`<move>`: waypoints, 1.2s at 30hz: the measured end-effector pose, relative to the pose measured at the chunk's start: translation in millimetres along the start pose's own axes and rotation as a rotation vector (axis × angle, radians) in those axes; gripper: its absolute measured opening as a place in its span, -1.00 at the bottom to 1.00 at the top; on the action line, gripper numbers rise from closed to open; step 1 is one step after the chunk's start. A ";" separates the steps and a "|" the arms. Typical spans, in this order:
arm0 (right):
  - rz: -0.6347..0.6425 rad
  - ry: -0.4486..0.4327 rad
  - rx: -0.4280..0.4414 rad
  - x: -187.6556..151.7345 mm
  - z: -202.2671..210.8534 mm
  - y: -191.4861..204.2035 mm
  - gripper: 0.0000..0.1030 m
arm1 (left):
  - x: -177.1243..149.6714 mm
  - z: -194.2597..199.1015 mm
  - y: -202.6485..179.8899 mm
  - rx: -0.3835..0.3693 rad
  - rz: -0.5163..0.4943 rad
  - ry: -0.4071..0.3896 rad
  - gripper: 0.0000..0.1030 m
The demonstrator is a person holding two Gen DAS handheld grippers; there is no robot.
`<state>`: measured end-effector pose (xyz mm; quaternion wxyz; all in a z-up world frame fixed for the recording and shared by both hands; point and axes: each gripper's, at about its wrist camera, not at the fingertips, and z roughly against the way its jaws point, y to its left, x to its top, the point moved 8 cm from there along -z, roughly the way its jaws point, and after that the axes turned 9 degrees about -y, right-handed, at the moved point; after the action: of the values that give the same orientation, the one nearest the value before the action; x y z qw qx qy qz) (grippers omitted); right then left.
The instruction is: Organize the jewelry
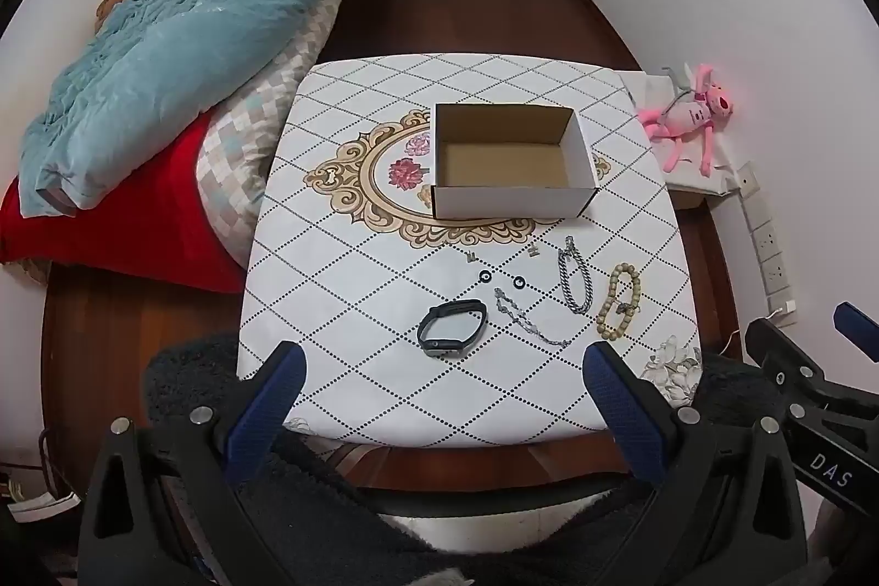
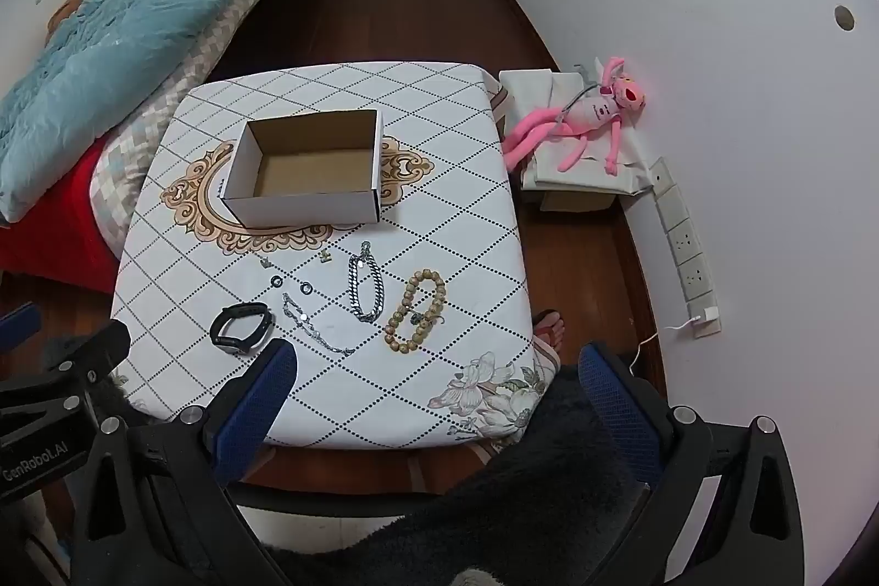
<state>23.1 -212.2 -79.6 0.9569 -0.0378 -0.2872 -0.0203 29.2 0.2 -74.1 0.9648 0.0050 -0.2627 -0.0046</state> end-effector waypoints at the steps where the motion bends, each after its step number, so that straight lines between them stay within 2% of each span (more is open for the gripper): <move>1: 0.002 -0.002 -0.003 0.1 0.4 -0.1 1.00 | 0.0 0.4 -0.3 -0.014 0.008 -0.006 1.00; 9: 0.004 -0.015 -0.011 1.5 4.2 -0.7 1.00 | -0.2 2.3 0.0 -0.005 0.008 -0.004 1.00; 18: 0.003 -0.021 -0.013 1.6 6.2 -0.2 1.00 | 14.4 14.0 -0.3 -0.013 0.002 -0.014 1.00; 36: 0.006 -0.029 -0.015 4.5 11.7 -2.4 1.00 | 6.4 10.7 -0.3 -0.020 0.002 -0.030 1.00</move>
<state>20.3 -213.7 -67.3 0.9523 -0.0464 -0.3010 -0.0189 29.3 -0.3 -61.6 0.9608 -0.0052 -0.2771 -0.0062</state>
